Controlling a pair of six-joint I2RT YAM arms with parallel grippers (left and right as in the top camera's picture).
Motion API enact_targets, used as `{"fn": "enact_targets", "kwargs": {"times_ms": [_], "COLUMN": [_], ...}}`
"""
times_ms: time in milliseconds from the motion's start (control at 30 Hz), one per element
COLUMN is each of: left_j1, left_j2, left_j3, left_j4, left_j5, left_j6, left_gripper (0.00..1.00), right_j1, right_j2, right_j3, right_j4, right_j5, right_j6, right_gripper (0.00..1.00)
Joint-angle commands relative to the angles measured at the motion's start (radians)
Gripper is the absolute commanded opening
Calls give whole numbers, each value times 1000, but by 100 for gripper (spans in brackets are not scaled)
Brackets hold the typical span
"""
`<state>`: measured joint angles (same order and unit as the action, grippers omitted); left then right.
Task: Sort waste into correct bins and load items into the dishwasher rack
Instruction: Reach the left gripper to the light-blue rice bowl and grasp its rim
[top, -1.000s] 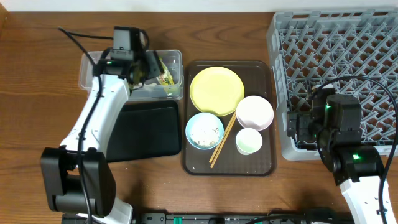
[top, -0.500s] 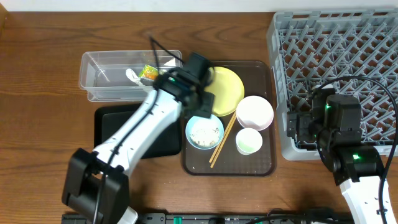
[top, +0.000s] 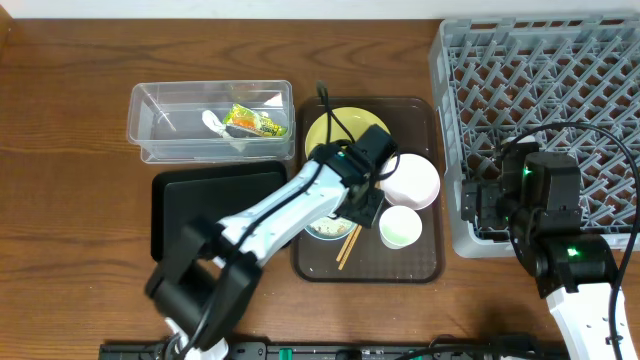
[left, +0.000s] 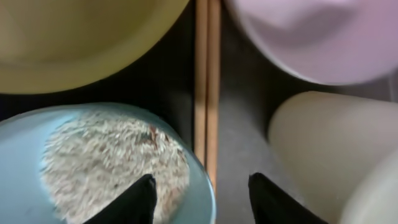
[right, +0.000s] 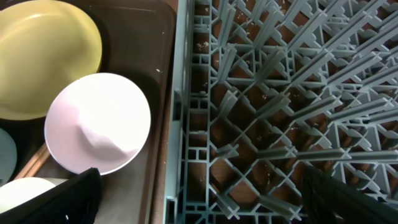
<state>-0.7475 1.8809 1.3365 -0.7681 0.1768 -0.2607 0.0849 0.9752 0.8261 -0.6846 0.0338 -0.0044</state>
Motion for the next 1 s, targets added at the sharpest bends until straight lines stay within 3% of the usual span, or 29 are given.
{"fn": "enact_targets", "kwargs": {"times_ms": [0, 500, 700, 967], "left_j1": [0, -2, -2, 18], "left_j2": [39, 71, 46, -115], "left_j3": [-10, -10, -7, 16], "left_j4": [7, 6, -14, -78], "left_j5": [-6, -6, -6, -5], "left_j6": [-7, -7, -29, -29], "left_gripper": [45, 6, 6, 6], "right_j1": [13, 13, 13, 13], "right_j2": [-2, -2, -2, -3], "right_j3": [24, 24, 24, 24], "right_j4": [-1, -3, -5, -6], "right_j5": [-5, -5, -4, -4], "right_j6": [11, 11, 11, 11], "right_gripper": [99, 99, 99, 99]}}
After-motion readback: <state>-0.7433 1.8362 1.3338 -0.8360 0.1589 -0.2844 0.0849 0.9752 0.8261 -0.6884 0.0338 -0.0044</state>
